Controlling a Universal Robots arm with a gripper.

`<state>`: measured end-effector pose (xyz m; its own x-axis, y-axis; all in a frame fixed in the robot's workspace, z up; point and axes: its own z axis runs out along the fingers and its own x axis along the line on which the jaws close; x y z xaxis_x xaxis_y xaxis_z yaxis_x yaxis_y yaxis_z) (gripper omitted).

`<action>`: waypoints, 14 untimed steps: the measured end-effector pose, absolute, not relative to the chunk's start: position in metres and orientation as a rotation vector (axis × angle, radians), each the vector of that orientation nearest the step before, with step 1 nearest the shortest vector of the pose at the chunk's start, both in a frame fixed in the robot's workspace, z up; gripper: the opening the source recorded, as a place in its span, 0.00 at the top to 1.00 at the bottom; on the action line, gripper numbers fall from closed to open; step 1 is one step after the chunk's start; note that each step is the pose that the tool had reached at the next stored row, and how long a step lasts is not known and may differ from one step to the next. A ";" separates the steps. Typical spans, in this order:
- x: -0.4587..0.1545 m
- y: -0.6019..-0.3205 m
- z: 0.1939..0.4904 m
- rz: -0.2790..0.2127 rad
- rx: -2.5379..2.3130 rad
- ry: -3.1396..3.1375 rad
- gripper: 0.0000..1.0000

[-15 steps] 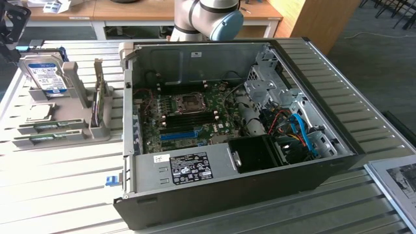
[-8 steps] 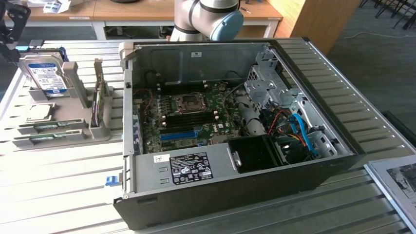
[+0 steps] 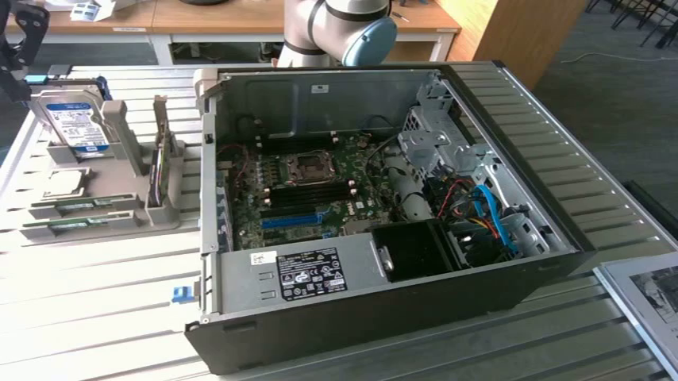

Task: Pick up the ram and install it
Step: 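Pick up the ram and move it above insertion slot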

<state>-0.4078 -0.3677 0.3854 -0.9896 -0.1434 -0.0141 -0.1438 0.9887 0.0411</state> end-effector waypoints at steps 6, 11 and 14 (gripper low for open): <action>-0.408 -0.368 0.385 0.067 -0.396 3.107 0.90; -0.408 -0.368 0.385 0.067 -0.537 3.088 0.90; -0.408 -0.368 0.385 0.068 -0.619 3.073 0.90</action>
